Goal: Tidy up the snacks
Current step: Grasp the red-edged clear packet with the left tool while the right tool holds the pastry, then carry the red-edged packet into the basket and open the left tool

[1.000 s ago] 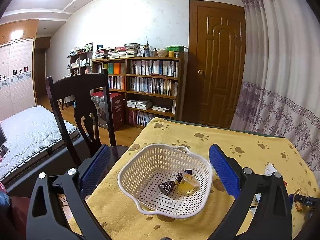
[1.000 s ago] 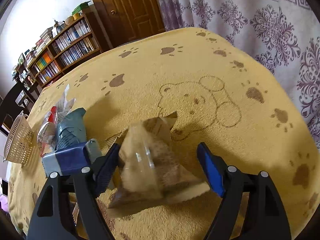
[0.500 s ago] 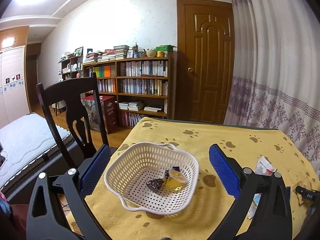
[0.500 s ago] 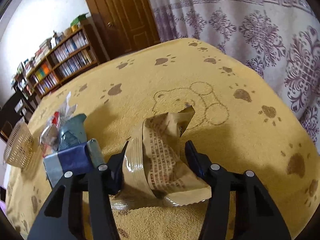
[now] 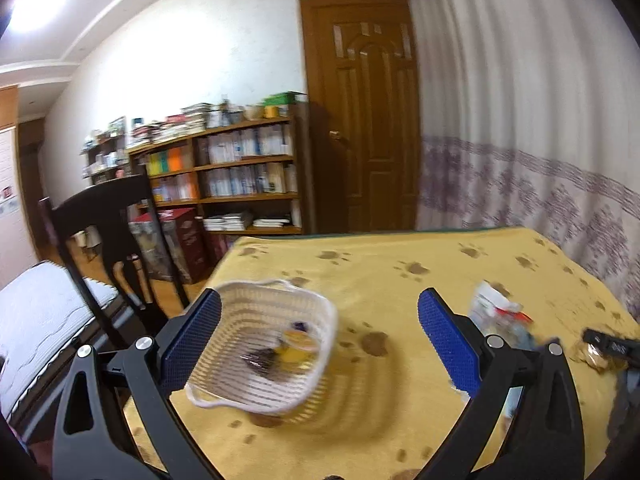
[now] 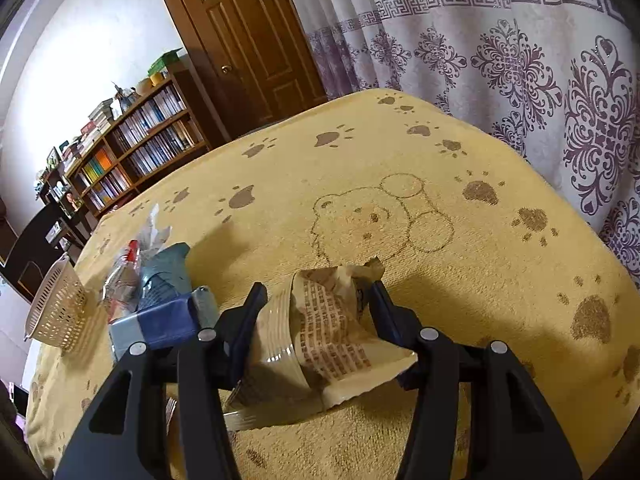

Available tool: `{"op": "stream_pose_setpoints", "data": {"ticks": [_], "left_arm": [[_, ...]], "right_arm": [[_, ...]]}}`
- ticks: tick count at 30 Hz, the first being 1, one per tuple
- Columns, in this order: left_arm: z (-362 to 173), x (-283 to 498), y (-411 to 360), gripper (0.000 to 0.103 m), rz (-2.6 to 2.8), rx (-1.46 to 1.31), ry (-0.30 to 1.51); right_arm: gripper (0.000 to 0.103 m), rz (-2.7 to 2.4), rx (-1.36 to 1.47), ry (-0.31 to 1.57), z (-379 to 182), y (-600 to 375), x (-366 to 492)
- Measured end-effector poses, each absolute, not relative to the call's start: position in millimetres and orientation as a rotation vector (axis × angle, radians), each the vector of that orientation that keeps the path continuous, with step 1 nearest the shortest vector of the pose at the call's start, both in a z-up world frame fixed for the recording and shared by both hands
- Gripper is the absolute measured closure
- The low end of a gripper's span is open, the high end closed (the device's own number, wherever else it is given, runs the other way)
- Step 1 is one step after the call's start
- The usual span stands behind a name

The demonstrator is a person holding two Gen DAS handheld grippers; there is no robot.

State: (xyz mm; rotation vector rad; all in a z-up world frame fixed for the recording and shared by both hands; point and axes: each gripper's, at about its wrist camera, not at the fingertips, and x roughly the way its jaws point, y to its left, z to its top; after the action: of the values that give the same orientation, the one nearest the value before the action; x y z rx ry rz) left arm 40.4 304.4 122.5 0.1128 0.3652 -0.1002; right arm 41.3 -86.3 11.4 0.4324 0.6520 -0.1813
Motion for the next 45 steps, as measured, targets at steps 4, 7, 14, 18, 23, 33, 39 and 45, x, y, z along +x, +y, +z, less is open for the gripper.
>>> {"op": "stream_pose_setpoints", "data": {"ticks": [4,7,14,18,23,33,39,45], "left_arm": [[113,35,280,0.003,-0.158,0.156,0.378],[105,38,258,0.003,-0.220,0.192,0.411],[89,62,204,0.010,-0.388,0.253,0.488],[73,80,180,0.018,-0.451,0.246,0.552],[49,100,157,0.028,-0.521,0.263,0.621],[19,128,139,0.053,-0.578,0.229,0.680],[18,125,151,0.062,-0.615,0.165,0.688],[35,118,160,0.062,-0.602,0.141,0.652]], "right_arm": [[0.050,-0.162,0.418,0.663,11,-81,40],[0.050,-0.150,0.394,0.696,9,-77,45],[0.046,-0.101,0.357,0.793,2,-71,53],[0.041,-0.068,0.377,0.793,0,-73,52],[0.039,-0.070,0.355,0.794,1,-69,52],[0.037,-0.077,0.322,0.800,1,-63,54],[0.037,-0.082,0.306,0.801,2,-62,54],[0.045,-0.089,0.297,0.799,2,-60,54]]}}
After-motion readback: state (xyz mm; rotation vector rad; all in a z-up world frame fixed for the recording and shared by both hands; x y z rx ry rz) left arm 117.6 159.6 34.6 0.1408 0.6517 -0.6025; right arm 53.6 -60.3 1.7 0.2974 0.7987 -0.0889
